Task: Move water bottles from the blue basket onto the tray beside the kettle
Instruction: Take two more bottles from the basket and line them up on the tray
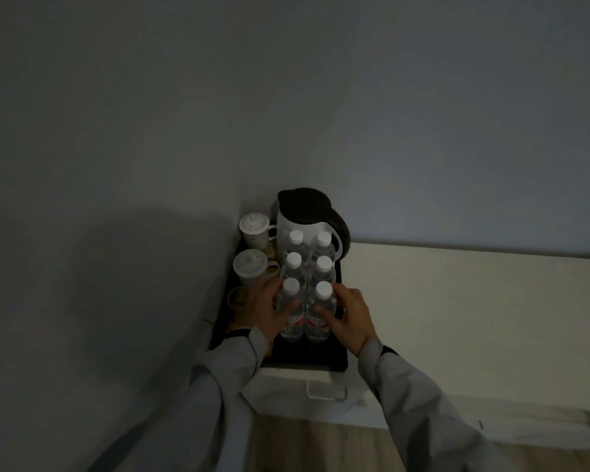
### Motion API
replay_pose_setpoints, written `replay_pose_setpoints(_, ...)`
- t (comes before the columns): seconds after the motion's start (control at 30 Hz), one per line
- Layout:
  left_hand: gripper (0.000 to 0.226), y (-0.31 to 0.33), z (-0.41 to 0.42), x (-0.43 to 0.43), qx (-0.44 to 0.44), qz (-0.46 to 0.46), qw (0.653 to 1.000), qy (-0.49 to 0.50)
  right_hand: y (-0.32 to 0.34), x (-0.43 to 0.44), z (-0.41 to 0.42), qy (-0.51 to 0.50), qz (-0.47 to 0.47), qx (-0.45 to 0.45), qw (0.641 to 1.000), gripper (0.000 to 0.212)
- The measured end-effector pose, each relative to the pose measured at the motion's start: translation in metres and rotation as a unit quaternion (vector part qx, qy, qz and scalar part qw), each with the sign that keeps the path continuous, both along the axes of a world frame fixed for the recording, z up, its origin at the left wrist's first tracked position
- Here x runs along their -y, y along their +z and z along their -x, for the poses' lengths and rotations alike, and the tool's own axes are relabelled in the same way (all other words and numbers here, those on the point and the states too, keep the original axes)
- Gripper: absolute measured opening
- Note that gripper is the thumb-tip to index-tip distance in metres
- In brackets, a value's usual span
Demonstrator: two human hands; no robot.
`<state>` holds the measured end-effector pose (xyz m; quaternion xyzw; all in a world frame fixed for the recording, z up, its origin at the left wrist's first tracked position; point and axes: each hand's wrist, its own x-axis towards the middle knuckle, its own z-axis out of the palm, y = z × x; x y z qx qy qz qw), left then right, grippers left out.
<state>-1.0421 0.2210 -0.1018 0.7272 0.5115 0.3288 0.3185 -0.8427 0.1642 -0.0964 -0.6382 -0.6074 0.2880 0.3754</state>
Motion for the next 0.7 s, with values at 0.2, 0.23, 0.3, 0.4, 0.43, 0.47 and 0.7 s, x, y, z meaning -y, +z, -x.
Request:
replay_pose_setpoints(0.2,0.052,0.0037,-0.0023,-0.0014,0.013,0.023,0.999,-0.042,0.0037,-0.0004,-0.0061,0.026,0.004,0.022,0.999,0.052)
replay_pose_setpoints(0.23,0.055,0.0048,-0.0034,-0.0009,0.025,0.025,0.998,-0.042,0.0041,-0.0005,-0.0063,0.028,0.006,0.022,0.999,0.053)
replay_pose_setpoints(0.3,0.056,0.0063,-0.0061,0.0002,0.044,0.03,0.998,-0.042,0.0042,-0.0005,-0.006,0.027,0.008,0.018,0.999,0.053)
replay_pose_setpoints(0.4,0.051,0.0048,-0.0067,-0.0009,0.046,0.029,0.998,-0.038,0.0035,-0.0007,-0.0041,0.019,0.016,0.012,1.0,0.052)
replay_pose_setpoints(0.43,0.048,0.0038,-0.0065,-0.0015,0.043,0.031,0.998,-0.036,0.0028,-0.0008,-0.0033,0.016,0.018,0.01,1.0,0.051)
replay_pose_setpoints(0.47,0.045,0.0026,-0.0062,-0.002,0.041,0.036,0.998,-0.035,0.002,-0.0008,-0.0028,0.012,0.02,0.008,1.0,0.051)
replay_pose_setpoints(0.7,0.042,0.0014,-0.0031,-0.0024,0.052,0.029,0.997,-0.042,-0.0018,-0.0024,-0.0024,0.005,0.015,0.01,1.0,0.048)
